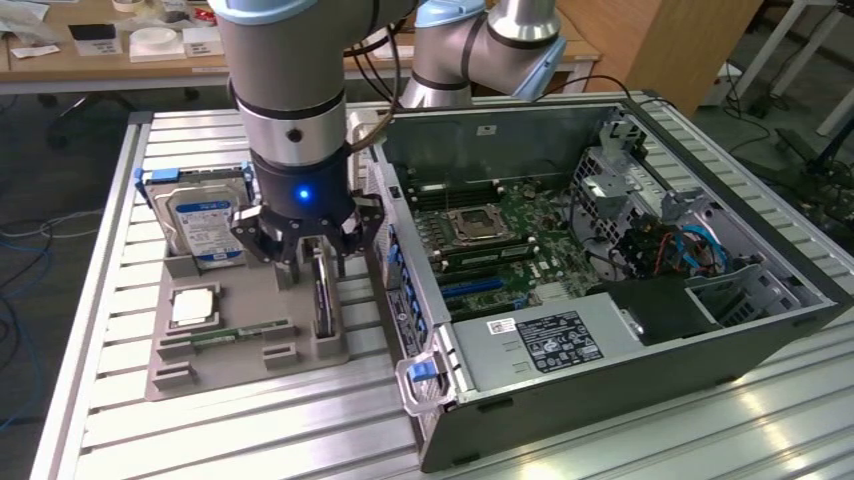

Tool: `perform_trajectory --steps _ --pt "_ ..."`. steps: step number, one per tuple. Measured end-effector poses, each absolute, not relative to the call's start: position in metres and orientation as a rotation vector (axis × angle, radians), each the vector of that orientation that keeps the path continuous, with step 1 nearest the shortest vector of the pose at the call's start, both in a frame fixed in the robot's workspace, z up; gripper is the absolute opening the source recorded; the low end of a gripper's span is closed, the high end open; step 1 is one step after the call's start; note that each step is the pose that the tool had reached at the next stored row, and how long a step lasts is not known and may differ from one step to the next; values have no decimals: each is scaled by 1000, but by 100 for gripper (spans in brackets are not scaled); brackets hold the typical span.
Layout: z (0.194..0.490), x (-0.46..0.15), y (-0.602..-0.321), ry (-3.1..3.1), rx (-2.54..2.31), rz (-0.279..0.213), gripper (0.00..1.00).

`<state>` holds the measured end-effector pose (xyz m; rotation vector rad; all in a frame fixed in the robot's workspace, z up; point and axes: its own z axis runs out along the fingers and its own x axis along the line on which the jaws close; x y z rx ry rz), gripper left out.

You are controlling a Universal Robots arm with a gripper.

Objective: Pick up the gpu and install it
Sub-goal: 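Pick up the gpu and move the gpu toward the slot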

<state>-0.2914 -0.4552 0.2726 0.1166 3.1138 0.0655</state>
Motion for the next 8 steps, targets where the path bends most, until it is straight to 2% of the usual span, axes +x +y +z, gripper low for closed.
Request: perform_trajectory --steps 8 --pt "267 -291 -445 3114 117 66 53"
